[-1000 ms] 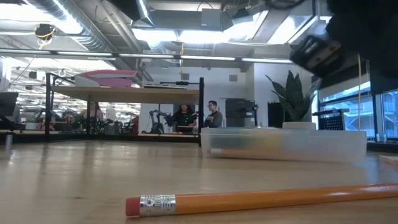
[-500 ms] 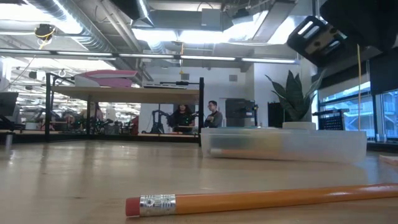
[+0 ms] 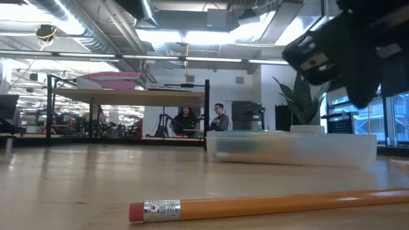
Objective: Pack school essentials
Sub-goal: Put the pencil into the supply box
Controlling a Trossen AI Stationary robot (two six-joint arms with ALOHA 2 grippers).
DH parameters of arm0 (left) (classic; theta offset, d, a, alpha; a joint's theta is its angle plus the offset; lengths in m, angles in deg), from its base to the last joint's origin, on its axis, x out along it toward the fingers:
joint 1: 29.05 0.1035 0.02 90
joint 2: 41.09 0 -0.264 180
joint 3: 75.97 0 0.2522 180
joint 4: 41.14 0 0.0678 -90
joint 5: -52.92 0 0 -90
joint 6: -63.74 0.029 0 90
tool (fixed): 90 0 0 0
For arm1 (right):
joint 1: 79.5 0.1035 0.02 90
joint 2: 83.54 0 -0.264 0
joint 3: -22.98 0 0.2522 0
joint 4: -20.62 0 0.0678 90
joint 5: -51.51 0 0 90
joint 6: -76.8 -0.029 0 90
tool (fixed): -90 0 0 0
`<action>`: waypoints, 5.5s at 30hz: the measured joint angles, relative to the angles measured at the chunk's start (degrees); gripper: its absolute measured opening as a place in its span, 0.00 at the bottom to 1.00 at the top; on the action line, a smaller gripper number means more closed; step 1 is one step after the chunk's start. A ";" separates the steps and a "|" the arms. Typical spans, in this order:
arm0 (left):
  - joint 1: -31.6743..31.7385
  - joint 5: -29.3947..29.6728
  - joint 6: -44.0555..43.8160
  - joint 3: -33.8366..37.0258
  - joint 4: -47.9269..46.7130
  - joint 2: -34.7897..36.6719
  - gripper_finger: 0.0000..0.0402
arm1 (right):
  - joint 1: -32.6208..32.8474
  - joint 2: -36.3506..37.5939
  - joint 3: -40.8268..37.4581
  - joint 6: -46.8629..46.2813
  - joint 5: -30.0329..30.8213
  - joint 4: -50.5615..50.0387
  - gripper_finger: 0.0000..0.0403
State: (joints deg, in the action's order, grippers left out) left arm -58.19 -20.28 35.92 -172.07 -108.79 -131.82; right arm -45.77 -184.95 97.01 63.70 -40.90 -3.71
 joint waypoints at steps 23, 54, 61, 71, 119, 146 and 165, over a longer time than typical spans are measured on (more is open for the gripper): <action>0.00 -3.81 1.75 0.00 0.91 -0.01 0.97 | -0.02 -9.11 0.10 4.79 0.53 2.30 0.32; 0.24 -5.97 1.44 0.00 0.87 -0.01 0.97 | 0.00 -9.42 -0.04 4.15 1.11 5.55 0.01; 0.26 -5.46 1.44 0.00 0.87 -0.01 0.97 | -0.02 -9.43 -0.04 4.17 0.86 5.54 0.04; 0.26 -5.42 1.46 0.00 0.85 0.01 0.97 | -0.23 -9.55 0.49 1.44 -1.46 3.37 0.16; 0.24 -4.66 4.09 0.00 0.85 -0.01 0.97 | -0.57 -9.68 10.60 0.10 -4.56 -19.32 0.15; 0.26 -4.22 4.08 0.00 0.85 -0.01 0.97 | -0.46 -9.92 9.38 0.89 -3.34 -17.27 0.15; 0.24 -4.17 4.42 0.00 0.83 -0.01 0.97 | -0.35 -11.26 8.72 2.94 -3.18 -15.71 0.15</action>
State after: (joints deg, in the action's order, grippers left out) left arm -57.95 -24.45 40.34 -172.07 -107.96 -131.83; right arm -46.12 -196.20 105.73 66.63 -44.08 -19.41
